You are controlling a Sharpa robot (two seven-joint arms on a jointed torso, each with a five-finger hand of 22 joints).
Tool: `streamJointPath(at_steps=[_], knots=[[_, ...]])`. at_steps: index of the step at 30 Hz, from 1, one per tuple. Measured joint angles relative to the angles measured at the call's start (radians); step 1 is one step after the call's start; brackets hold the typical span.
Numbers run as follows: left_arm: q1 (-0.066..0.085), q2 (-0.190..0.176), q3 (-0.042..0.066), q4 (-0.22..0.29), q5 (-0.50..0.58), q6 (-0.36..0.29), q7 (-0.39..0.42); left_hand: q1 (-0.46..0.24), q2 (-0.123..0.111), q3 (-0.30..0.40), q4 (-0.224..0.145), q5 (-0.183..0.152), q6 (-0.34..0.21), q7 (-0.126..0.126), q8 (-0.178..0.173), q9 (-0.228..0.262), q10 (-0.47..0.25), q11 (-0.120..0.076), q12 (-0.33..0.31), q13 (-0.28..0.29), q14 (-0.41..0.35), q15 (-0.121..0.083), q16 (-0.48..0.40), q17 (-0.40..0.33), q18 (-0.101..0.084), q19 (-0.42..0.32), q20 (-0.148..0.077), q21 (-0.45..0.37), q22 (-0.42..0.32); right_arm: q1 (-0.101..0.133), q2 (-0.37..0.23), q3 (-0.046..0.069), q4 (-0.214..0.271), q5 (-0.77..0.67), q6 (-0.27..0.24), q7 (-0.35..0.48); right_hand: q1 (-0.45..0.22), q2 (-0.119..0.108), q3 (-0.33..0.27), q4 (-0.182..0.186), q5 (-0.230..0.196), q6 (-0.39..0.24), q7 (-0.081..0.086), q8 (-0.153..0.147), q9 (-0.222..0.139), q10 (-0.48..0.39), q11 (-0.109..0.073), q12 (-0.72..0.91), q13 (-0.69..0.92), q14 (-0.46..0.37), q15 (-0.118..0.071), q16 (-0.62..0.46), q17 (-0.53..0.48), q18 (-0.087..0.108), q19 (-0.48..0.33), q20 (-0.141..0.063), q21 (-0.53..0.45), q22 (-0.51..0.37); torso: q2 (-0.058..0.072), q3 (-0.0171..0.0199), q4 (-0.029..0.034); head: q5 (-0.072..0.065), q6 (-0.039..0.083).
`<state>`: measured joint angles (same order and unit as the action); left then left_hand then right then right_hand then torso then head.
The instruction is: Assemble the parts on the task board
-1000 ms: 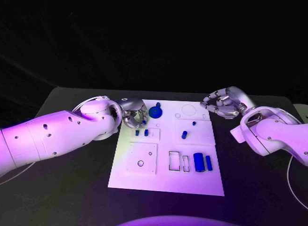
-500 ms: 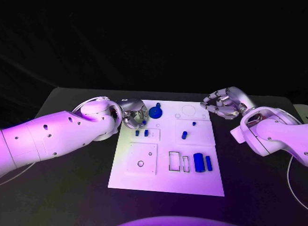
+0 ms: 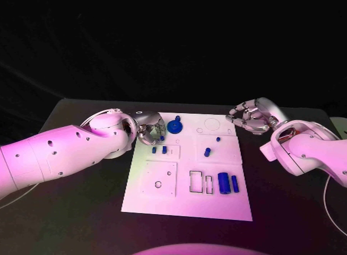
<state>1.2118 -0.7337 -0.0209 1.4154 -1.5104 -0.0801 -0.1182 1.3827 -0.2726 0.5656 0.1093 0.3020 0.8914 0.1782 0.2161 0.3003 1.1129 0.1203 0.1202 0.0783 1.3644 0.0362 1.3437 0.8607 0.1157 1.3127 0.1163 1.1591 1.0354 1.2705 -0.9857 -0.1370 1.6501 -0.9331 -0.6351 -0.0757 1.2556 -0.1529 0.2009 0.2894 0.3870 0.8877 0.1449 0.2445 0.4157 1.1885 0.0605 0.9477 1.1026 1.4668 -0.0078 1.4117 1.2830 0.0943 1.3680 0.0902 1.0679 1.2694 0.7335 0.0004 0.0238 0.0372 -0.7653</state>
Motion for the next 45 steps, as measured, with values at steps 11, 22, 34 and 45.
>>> streamJointPath(at_steps=[11, 22, 34, 45], knots=[[0.0, -0.049, 0.006, 0.016, 0.104, -0.05, 0.021, -0.025, 0.014, -0.236, 0.075, -0.004, -0.016, 0.009, -0.043, -0.031, -0.058, 0.004, -0.012, 0.004, -0.067, 0.003, -0.048, -0.121, 0.024, -0.071, 0.01, -0.135, -0.148, 0.0, -0.002, 0.0, -0.017, -0.066, 0.059, -0.005, 0.133, -0.072, 0.169, -0.007, -0.126, 0.013, 0.01, 0.008, -0.003, -0.09, 0.015, -0.638, -0.568, 0.0, -0.002, -0.092, -0.087, 0.006, 0.002, 0.007, -0.091, -0.047, -0.001, -0.0006, 0.0003, -0.003, 0.003], [0.032, -0.129, 0.014, 0.013, 0.601, -0.13, 0.101, 0.137, 0.148, -0.508, 0.178, -0.046, 0.031, 0.025, -0.046, -0.06, -0.104, 0.016, 0.03, 0.005, -0.15, 0.014, -0.121, -0.314, 0.047, -0.128, 0.021, -0.298, -0.331, -0.001, 0.011, 0.0, -0.023, -0.326, 0.174, -0.022, 0.182, -0.097, 0.205, -0.034, -0.159, 0.048, 0.017, -0.015, -0.013, -0.084, 0.03, -0.78, -0.74, 0.001, 0.01, -0.026, -0.006, 0.006, 0.033, 0.015, 0.007, 0.025, -0.002, 0.0, -0.0003, -0.023, 0.016], [0.026, -0.196, 0.009, 0.051, 1.203, -0.098, 0.369, 0.18, 0.186, -0.437, 0.175, -0.061, 0.052, 0.009, -0.023, -0.067, -0.053, -0.001, 0.083, 0.019, -0.193, 0.0, -0.148, -0.397, 0.063, -0.152, 0.006, -0.347, -0.381, -0.014, 0.062, 0.0, -0.034, -0.637, 0.241, -0.073, 0.201, -0.096, 0.274, -0.046, -0.248, 0.065, 0.017, -0.032, -0.019, -0.031, 0.023, -0.809, -0.815, 0.001, 0.01, 0.051, 0.025, -0.033, 0.093, 0.012, 0.227, 0.039, 0.001, -0.0018, 0.0008, -0.06, 0.035], [0.021, -0.224, 0.004, 0.077, 1.376, -0.059, 0.476, 0.183, 0.183, -0.434, 0.177, -0.061, 0.052, 0.009, -0.019, -0.068, -0.053, -0.001, 0.093, 0.02, -0.2, 0.0, -0.148, -0.399, 0.063, -0.152, 0.006, -0.351, -0.384, -0.033, 0.109, -0.001, -0.069, -0.752, 0.292, -0.114, 0.207, -0.102, 0.293, -0.054, -0.234, 0.072, 0.011, -0.036, -0.02, -0.034, 0.027, -0.821, -0.833, -0.002, 0.013, 0.056, 0.025, -0.033, 0.093, 0.012, 0.227, 0.039, 0.001, -0.0038, 0.0027, -0.064, 0.031]])
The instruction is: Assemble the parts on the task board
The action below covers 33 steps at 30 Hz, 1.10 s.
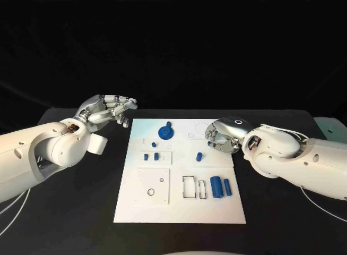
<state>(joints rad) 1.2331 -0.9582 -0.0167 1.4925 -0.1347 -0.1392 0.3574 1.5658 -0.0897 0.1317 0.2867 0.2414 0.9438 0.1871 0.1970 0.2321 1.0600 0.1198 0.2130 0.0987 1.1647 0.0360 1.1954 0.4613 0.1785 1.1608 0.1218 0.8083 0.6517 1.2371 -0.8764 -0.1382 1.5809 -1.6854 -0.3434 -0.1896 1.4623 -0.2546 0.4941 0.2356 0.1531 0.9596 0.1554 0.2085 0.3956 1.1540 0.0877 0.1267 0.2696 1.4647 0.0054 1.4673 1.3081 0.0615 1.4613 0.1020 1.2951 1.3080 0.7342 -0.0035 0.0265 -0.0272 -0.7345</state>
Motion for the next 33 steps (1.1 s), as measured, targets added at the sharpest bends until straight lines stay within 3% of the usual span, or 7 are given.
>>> streamJointPath(at_steps=[5, 17, 28, 33], knots=[[0.0, -0.004, 0.0, 0.005, 0.023, 0.006, 0.016, 0.0, 0.0, 0.003, -0.003, 0.0, 0.0, 0.0, 0.0, 0.0, 0.0, 0.0, 0.0, 0.001, 0.0, 0.0, 0.0, -0.001, 0.0, 0.0, 0.0, 0.0, 0.0, -0.01, 0.014, -0.001, -0.011, -0.026, 0.018, -0.012, -0.004, -0.004, 0.004, 0.0, 0.007, 0.005, 0.003, 0.0, 0.0, 0.0, 0.0, 0.0, -0.003, 0.0, 0.0, 0.0, 0.0, 0.0, 0.0, 0.0, 0.0, 0.0, 0.001, 0.0014, -0.0001, 0.0, -0.006], [-0.001, -0.005, -0.001, 0.012, 0.044, 0.011, 0.027, 0.0, 0.0, 0.008, -0.003, 0.0, 0.0, 0.0, 0.0, -0.001, 0.0, 0.0, 0.0, 0.001, 0.0, 0.0, 0.0, -0.003, 0.0, 0.0, 0.0, -0.004, -0.001, -0.019, 0.036, 0.005, -0.03, -0.073, 0.022, -0.029, -0.003, -0.003, 0.035, -0.029, 0.021, 0.049, -0.01, 0.017, 0.011, 0.027, -0.012, 0.012, -0.007, 0.0, 0.0, 0.0, 0.0, 0.0, 0.0, 0.0, 0.02, 0.0, 0.002, 0.0037, -0.0014, -0.001, -0.012], [-0.001, -0.004, -0.001, 0.012, 0.046, 0.012, 0.025, 0.004, -0.004, 0.011, 0.0, 0.0, 0.0, 0.0, 0.0, -0.001, 0.0, 0.0, 0.004, 0.001, 0.0, 0.0, 0.0, -0.004, 0.0, 0.0, 0.0, -0.004, -0.002, -0.026, 0.048, 0.008, -0.036, -0.105, 0.02, -0.049, 0.004, 0.037, 0.088, -0.075, -0.005, 0.088, -0.028, 0.038, 0.028, 0.061, -0.029, 0.022, -0.008, 0.0, -0.015, 0.003, 0.0, 0.0, 0.007, -0.007, 0.049, 0.0, 0.0, 0.0035, -0.0011, 0.0, -0.012], [-0.001, -0.004, -0.001, 0.012, 0.046, 0.012, 0.023, 0.004, -0.004, 0.016, -0.005, 0.0, 0.0, 0.0, 0.005, -0.002, 0.0, 0.0, 0.004, 0.001, -0.003, 0.004, 0.0, -0.005, 0.0, 0.0, 0.0, -0.004, -0.003, -0.027, 0.05, 0.008, -0.033, -0.118, 0.023, -0.056, 0.004, 0.045, 0.101, -0.105, 0.01, 0.092, -0.024, 0.043, 0.035, 0.068, -0.025, 0.019, -0.009, 0.0, -0.015, 0.003, 0.0, 0.0, 0.003, -0.011, 0.054, -0.001, 0.0, 0.0034, -0.0018, -0.002, -0.012]])
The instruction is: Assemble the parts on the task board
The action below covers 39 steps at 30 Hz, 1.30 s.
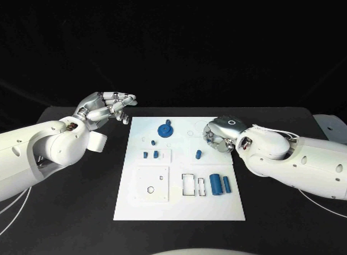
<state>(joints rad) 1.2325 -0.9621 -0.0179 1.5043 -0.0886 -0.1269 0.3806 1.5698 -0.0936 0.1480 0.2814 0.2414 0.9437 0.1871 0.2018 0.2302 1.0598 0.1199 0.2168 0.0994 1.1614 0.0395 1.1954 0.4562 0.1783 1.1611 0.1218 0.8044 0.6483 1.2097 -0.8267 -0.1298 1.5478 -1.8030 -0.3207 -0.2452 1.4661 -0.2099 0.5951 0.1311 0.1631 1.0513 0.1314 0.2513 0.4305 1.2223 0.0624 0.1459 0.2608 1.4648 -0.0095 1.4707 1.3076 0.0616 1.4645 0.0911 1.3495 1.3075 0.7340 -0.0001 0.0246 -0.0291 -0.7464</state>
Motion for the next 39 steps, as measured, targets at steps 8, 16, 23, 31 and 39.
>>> streamJointPath(at_steps=[8, 16, 23, 31, 39], knots=[[0.0, -0.001, 0.0, 0.002, -0.001, 0.001, -0.008, 0.006, -0.006, 0.022, 0.004, 0.0, -0.014, 0.009, 0.0, -0.006, -0.01, 0.005, 0.0, -0.001, -0.012, 0.004, -0.004, -0.008, 0.0, -0.011, 0.003, -0.013, -0.006, -0.001, -0.002, 0.0, 0.009, -0.023, 0.006, -0.013, 0.0, 0.003, 0.009, -0.015, 0.002, 0.003, 0.003, 0.0, 0.003, 0.0, 0.0, -0.002, 0.001, 0.0, 0.0, 0.0, 0.0, 0.0, 0.0, 0.0, 0.004, 0.0, 0.001, 0.0, -0.0002, -0.003, 0.001], [0.0, -0.002, -0.001, 0.005, -0.003, 0.013, -0.019, 0.015, -0.015, 0.052, 0.003, 0.006, -0.025, 0.015, 0.0, -0.011, -0.024, 0.009, 0.004, -0.003, -0.022, 0.004, -0.008, -0.016, 0.0, -0.014, 0.007, -0.019, -0.011, -0.004, -0.01, -0.002, 0.025, -0.04, -0.004, -0.029, -0.004, 0.014, 0.013, -0.019, 0.002, 0.004, 0.003, 0.004, 0.004, 0.003, 0.003, -0.012, -0.003, 0.0, 0.0, 0.0, 0.0, 0.0, 0.0, 0.0, 0.008, 0.0, 0.001, 0.0001, -0.0002, -0.003, 0.0], [0.0, -0.002, -0.003, 0.003, -0.004, 0.029, -0.031, 0.013, -0.017, 0.061, 0.0, 0.006, -0.027, 0.016, 0.0, -0.012, -0.027, 0.012, 0.004, -0.004, -0.025, 0.007, -0.008, -0.017, 0.0, -0.014, 0.007, -0.019, -0.013, -0.009, -0.021, -0.004, 0.041, -0.046, -0.021, -0.045, -0.004, 0.014, 0.015, -0.025, 0.002, 0.005, 0.001, 0.002, 0.006, 0.003, 0.003, -0.008, 0.0, 0.0, 0.0, 0.004, 0.0, 0.0, 0.0, 0.0, 0.015, 0.0, 0.0, 0.0005, -0.0002, -0.006, -0.001], [0.0, -0.002, -0.005, 0.0, -0.006, 0.039, -0.039, 0.011, -0.019, 0.061, 0.0, 0.006, -0.029, 0.014, 0.0, -0.012, -0.027, 0.012, 0.004, -0.003, -0.025, 0.007, -0.008, -0.018, 0.0, -0.014, 0.007, -0.019, -0.013, -0.005, -0.038, -0.002, 0.066, -0.046, -0.046, -0.054, -0.009, 0.02, 0.015, -0.025, 0.007, 0.004, -0.001, 0.0, 0.007, 0.004, 0.004, -0.005, 0.002, 0.0, 0.0, 0.004, 0.0, 0.0, 0.0, 0.0, 0.02, 0.001, -0.001, 0.0002, -0.0003, -0.005, 0.005], [-0.001, -0.003, -0.011, -0.002, -0.007, 0.041, -0.044, 0.011, -0.019, 0.064, 0.003, 0.006, -0.031, 0.013, 0.0, -0.013, -0.027, 0.012, 0.007, -0.003, -0.025, 0.007, -0.008, -0.019, 0.0, -0.014, 0.007, -0.019, -0.013, 0.0, -0.076, 0.003, 0.131, -0.026, -0.079, -0.058, -0.039, 0.011, 0.015, -0.026, 0.007, 0.007, -0.003, 0.006, 0.012, 0.018, -0.007, -0.011, 0.001, 0.0, 0.0, 0.004, 0.0, 0.0, 0.0, 0.0, 0.021, 0.001, 0.0, 0.0005, -0.0012, -0.002, 0.017]])
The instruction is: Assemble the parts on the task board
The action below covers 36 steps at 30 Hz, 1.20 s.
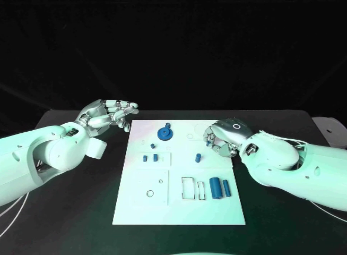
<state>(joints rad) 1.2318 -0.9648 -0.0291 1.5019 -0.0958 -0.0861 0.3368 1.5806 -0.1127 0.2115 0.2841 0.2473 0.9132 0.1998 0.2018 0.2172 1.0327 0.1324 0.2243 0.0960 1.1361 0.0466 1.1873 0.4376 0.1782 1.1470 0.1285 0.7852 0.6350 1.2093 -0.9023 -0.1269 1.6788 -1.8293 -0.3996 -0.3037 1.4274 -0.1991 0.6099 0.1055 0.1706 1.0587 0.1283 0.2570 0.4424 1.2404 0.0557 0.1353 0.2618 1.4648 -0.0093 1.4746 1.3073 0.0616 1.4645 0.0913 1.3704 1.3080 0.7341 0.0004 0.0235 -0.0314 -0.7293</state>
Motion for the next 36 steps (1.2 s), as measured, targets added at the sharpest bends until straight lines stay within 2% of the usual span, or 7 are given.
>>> streamJointPath(at_steps=[2, 8, 15, 23, 31, 36], knots=[[0.0, 0.0, 0.0, 0.0, 0.0, 0.0, -0.001, 0.0, 0.0, 0.0, 0.0, 0.0, 0.0, 0.0, 0.0, 0.0, 0.0, 0.0, 0.0, 0.0, 0.0, 0.0, 0.0, 0.0, 0.0, 0.0, 0.0, 0.0, 0.0, 0.001, -0.009, 0.001, 0.026, 0.008, -0.011, 0.0, -0.001, -0.001, 0.0, 0.0, -0.003, 0.0, 0.0, 0.0, 0.001, 0.0, 0.0, 0.0, 0.0, 0.0, 0.0, 0.0, 0.0, -0.011, 0.0, 0.0, 0.006, 0.0, 0.0, 0.0, -0.0006, 0.002, 0.0], [0.0, 0.002, -0.001, 0.0, -0.001, 0.0, -0.002, 0.0, 0.0, 0.0, 0.0, 0.0, -0.004, 0.004, 0.0, 0.0, 0.0, 0.0, 0.0, 0.0, -0.004, 0.004, 0.0, -0.001, 0.0, 0.0, 0.0, -0.004, 0.0, 0.003, -0.005, 0.003, 0.101, 0.033, -0.04, 0.0, -0.011, -0.001, 0.0, 0.0, -0.01, 0.0, 0.0, 0.0, 0.001, 0.001, 0.0, -0.005, 0.0, 0.0, 0.0, 0.0, 0.001, -0.011, 0.0, 0.0, 0.006, 0.0, 0.001, 0.0001, -0.0011, 0.009, -0.001], [0.0, 0.008, -0.001, 0.0, -0.001, 0.0, -0.002, 0.0, 0.0, 0.0, 0.0, 0.0, -0.004, 0.003, 0.0, 0.0, 0.0, 0.0, 0.0, 0.0, -0.004, 0.004, 0.0, -0.001, 0.0, 0.0, 0.0, -0.004, 0.0, -0.001, 0.043, 0.003, 0.136, 0.055, -0.061, 0.003, -0.012, -0.001, 0.0, 0.0, -0.011, 0.0, 0.0, 0.0, 0.002, 0.002, 0.001, -0.005, -0.001, 0.0, 0.0, 0.0, 0.001, -0.011, 0.0, 0.0, 0.01, 0.0, 0.001, -0.0006, 0.0014, 0.027, -0.006], [0.0, 0.011, -0.001, -0.001, -0.001, 0.0, -0.003, 0.0, 0.0, 0.0, 0.0, 0.0, -0.004, 0.003, 0.0, 0.0, 0.0, 0.0, 0.0, 0.0, -0.004, 0.004, 0.0, -0.001, 0.0, 0.0, 0.0, -0.004, 0.0, -0.014, 0.099, 0.003, 0.138, 0.072, -0.07, 0.008, -0.011, -0.001, 0.0, 0.0, -0.011, 0.0, 0.0, -0.001, 0.002, 0.002, 0.002, -0.005, -0.001, 0.004, -0.004, 0.0, 0.001, -0.011, 0.0, 0.0, 0.01, 0.0, 0.0, -0.0033, 0.0035, 0.063, -0.018], [0.0, 0.017, -0.002, 0.0, -0.002, 0.0, -0.004, 0.0, 0.0, 0.004, -0.004, 0.0, -0.004, 0.003, 0.0, 0.0, -0.007, 0.0, 0.0, 0.0, -0.004, 0.004, 0.0, -0.002, 0.0, -0.003, 0.003, -0.004, -0.001, -0.048, 0.151, -0.002, 0.109, 0.086, -0.07, 0.017, -0.011, -0.001, 0.0, 0.0, -0.012, -0.001, 0.0, -0.003, 0.002, 0.002, 0.002, -0.005, -0.001, 0.004, -0.004, 0.0, 0.001, -0.01, 0.0, 0.0, 0.01, 0.0, 0.001, -0.0038, 0.0023, 0.099, -0.035], [0.0, 0.025, -0.002, -0.001, -0.002, 0.0, -0.005, -0.003, -0.003, 0.007, -0.001, 0.0, -0.004, 0.003, 0.0, -0.001, -0.007, 0.0, 0.0, 0.0, -0.007, 0.0, 0.0, -0.002, 0.0, -0.003, 0.003, -0.004, -0.001, -0.071, 0.179, -0.006, 0.085, 0.091, -0.068, 0.023, -0.011, -0.001, 0.0, 0.0, -0.013, -0.001, 0.0, -0.004, 0.001, 0.002, 0.002, -0.005, -0.001, 0.004, -0.004, 0.0, 0.0, -0.01, 0.0, 0.0, 0.01, 0.0, 0.001, -0.0038, 0.0023, 0.114, -0.045]])
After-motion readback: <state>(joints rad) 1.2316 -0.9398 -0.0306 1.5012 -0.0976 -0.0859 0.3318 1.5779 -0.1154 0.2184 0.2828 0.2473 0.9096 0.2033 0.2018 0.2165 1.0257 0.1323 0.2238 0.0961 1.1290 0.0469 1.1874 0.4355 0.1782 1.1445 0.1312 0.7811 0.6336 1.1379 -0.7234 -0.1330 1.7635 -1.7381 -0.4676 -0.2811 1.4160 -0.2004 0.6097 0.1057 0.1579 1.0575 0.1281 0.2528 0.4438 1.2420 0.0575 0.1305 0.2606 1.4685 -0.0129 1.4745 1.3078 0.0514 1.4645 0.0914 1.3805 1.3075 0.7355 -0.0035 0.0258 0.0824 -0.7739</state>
